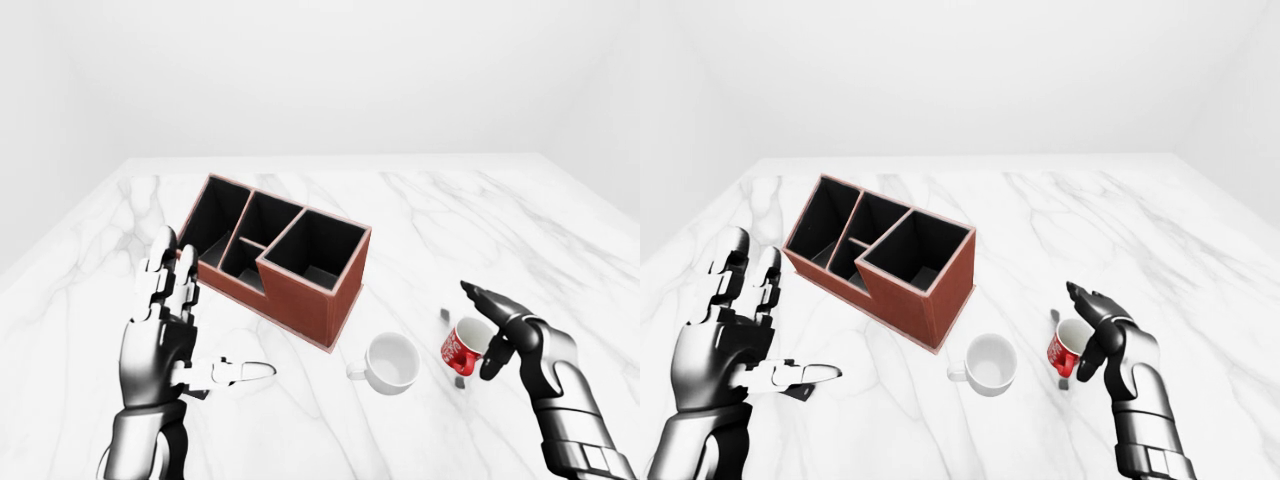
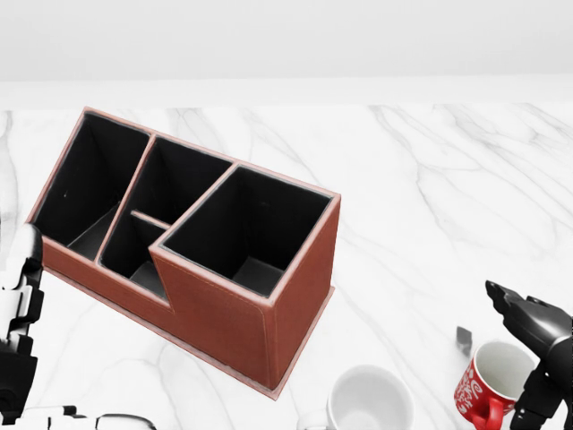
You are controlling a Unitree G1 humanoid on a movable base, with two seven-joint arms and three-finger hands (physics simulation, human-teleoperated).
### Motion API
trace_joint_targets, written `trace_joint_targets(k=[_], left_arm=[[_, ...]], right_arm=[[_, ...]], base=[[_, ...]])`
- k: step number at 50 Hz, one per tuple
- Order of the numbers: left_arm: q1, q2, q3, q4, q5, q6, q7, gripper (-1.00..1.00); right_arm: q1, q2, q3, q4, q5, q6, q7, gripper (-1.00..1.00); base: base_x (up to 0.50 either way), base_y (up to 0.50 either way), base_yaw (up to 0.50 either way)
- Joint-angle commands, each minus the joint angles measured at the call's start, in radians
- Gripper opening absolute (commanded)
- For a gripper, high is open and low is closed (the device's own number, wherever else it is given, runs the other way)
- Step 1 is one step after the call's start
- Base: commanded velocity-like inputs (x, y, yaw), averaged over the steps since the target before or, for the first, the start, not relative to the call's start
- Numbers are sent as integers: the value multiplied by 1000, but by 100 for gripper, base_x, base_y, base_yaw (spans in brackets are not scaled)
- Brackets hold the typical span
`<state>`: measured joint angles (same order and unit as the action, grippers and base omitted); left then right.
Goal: Pick up the red mug and place it to the right of the caddy.
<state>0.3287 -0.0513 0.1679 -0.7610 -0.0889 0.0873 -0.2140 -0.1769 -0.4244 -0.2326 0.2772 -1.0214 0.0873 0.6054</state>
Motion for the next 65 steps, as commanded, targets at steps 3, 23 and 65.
trace_joint_targets(k=[3,23,65], left_arm=[[0,-2,5,-2,-3,0,-4,100],[-3,1,-2,8,1,0,1,100],[16,-6,-4,-29,-4,0,-7,100]], right_arm=[[6,11,11,5,-12,0,-11,100],[11,11,12,35,-7,-4,-35,100],[16,-3,-80,-317,-34,0,93,-100]], base=[[0,0,0],[0,0,0],[0,0,0]])
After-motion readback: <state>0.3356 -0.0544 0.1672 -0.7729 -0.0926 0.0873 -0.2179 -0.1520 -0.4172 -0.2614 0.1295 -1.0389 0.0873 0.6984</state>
